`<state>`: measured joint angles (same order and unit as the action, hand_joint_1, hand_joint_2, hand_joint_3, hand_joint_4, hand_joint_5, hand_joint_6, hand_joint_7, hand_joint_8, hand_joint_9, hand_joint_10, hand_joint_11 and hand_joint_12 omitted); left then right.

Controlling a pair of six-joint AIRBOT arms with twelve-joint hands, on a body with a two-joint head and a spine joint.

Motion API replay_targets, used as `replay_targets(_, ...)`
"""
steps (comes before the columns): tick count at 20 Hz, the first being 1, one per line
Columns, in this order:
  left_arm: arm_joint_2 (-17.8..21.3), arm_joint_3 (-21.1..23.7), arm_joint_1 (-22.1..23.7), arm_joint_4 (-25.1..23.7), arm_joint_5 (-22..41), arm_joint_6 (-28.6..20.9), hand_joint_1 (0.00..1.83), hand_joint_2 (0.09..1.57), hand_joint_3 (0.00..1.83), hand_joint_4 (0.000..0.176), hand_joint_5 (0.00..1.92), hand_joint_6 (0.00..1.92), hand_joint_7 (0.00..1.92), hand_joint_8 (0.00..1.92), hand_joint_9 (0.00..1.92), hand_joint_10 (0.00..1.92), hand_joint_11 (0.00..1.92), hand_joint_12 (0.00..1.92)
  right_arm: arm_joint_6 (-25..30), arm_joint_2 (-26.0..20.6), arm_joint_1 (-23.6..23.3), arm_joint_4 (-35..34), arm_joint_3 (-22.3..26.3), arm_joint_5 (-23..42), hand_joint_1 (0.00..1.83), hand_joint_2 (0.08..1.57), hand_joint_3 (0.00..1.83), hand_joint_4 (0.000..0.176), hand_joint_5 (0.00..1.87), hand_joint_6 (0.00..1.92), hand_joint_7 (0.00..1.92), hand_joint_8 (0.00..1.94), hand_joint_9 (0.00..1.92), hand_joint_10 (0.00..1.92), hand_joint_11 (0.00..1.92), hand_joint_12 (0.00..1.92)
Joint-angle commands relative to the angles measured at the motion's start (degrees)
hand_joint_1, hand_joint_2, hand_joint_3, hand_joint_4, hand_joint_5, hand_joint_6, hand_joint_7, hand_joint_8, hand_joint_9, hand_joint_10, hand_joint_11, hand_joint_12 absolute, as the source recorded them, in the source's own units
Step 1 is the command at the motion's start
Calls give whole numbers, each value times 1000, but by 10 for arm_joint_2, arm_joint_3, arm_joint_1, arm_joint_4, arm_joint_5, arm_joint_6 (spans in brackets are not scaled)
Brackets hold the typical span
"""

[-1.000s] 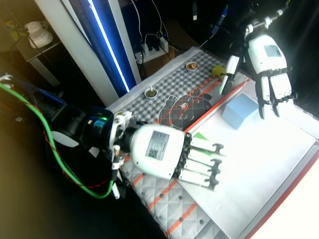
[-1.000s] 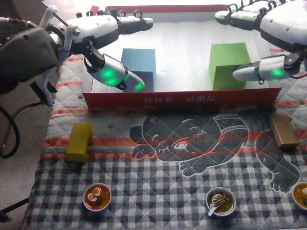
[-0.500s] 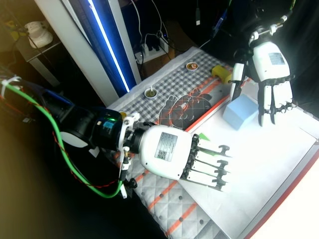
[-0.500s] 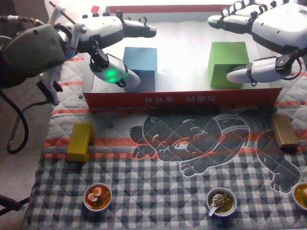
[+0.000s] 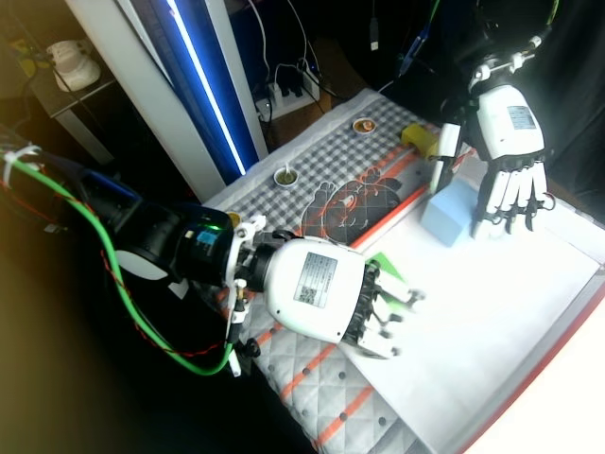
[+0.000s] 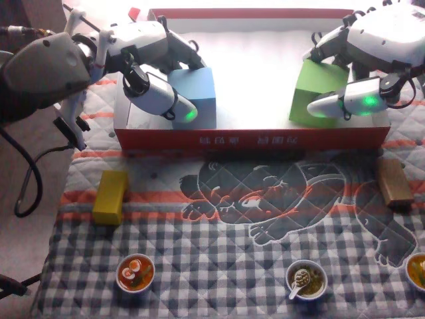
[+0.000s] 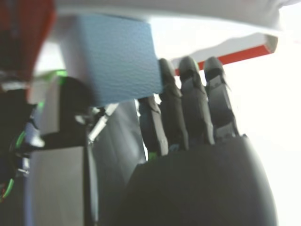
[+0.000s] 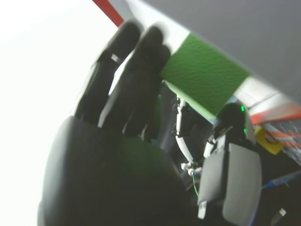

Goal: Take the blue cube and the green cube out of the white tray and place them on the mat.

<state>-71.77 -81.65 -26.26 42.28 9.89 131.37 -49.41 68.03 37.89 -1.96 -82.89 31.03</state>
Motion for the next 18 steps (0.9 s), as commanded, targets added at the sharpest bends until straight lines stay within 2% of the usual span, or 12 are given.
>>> replay_targets(1, -3, 0, 3, 0, 56, -1, 1158, 1211, 5, 22, 792, 1192, 806, 1337, 701, 29, 227, 128, 1, 2, -8, -7, -3, 60, 1019, 1100, 5, 128, 985, 921, 1532, 84, 1295, 1061, 1098, 1578)
replay_targets(2, -3, 2, 2, 3, 61, -1, 1159, 1210, 0, 27, 839, 1157, 770, 1356, 701, 24, 232, 145, 2, 3, -8, -10, -5, 60, 925, 1063, 0, 0, 894, 477, 1488, 67, 1257, 1017, 1075, 1541)
replay_targets(3, -3, 4, 2, 4, 65, -2, 1155, 1211, 0, 35, 818, 1185, 785, 1337, 695, 8, 186, 247, 7, 4, -8, -10, -7, 60, 922, 1051, 0, 0, 914, 226, 1420, 38, 1218, 955, 1057, 1480)
replay_targets(5, -3, 5, 2, 4, 71, -11, 1147, 1231, 0, 19, 817, 1186, 719, 1436, 681, 0, 46, 582, 17, 4, -8, -10, -13, 60, 1073, 1017, 0, 0, 937, 42, 1329, 2, 1046, 1045, 890, 1578)
replay_targets(6, -2, 5, 2, 0, 76, -21, 1147, 1239, 0, 0, 826, 1171, 683, 1488, 682, 2, 8, 656, 20, 4, -9, -10, -15, 60, 1126, 1066, 4, 0, 1023, 695, 1335, 6, 997, 1131, 845, 1614)
replay_targets(7, 1, 8, 2, -10, 83, -38, 1157, 1226, 3, 0, 865, 1132, 680, 1471, 665, 0, 11, 753, 21, 2, -15, -10, -16, 60, 1233, 1101, 36, 0, 866, 963, 1113, 841, 886, 1061, 657, 1570)
replay_targets(8, 12, 19, 2, -37, 96, -73, 1179, 1199, 0, 0, 927, 1016, 731, 1416, 713, 21, 51, 815, 21, -1, -25, -9, -13, 65, 1231, 1146, 15, 0, 790, 1099, 1018, 1074, 815, 946, 564, 1463)
replay_targets(9, 27, 36, 2, -75, 112, -115, 1180, 1194, 1, 0, 925, 1002, 742, 1417, 718, 22, 35, 837, 21, -8, -29, -2, -3, 79, 1214, 1164, 6, 0, 769, 1165, 984, 1117, 816, 794, 536, 1377)
replay_targets(11, 64, 78, 2, -159, 152, -211, 1187, 1174, 0, 0, 896, 999, 855, 1301, 796, 46, 30, 900, 21, -35, -30, 8, 33, 129, 1250, 1143, 0, 0, 804, 1065, 1041, 1070, 995, 918, 800, 1490)
replay_targets(12, 90, 109, -2, -203, 179, -249, 1204, 1160, 0, 0, 894, 967, 916, 1241, 878, 73, 57, 943, 21, -53, -30, 18, 60, 166, 1245, 1139, 0, 0, 808, 1081, 1047, 1042, 911, 893, 732, 1455)
replay_targets(15, 159, 193, -30, -281, 235, -289, 1227, 1134, 0, 0, 967, 818, 947, 1223, 928, 123, 12, 1212, 21, -114, -11, 56, 128, 235, 1201, 1185, 0, 0, 718, 1293, 965, 1097, 796, 709, 536, 1367)
replay_targets(18, 210, 255, -87, -339, 266, -349, 1240, 1110, 0, 0, 1006, 755, 1011, 1122, 908, 366, 40, 1276, 21, -148, 30, 90, 180, 272, 1236, 1138, 6, 0, 783, 1150, 1072, 962, 944, 613, 611, 1362)
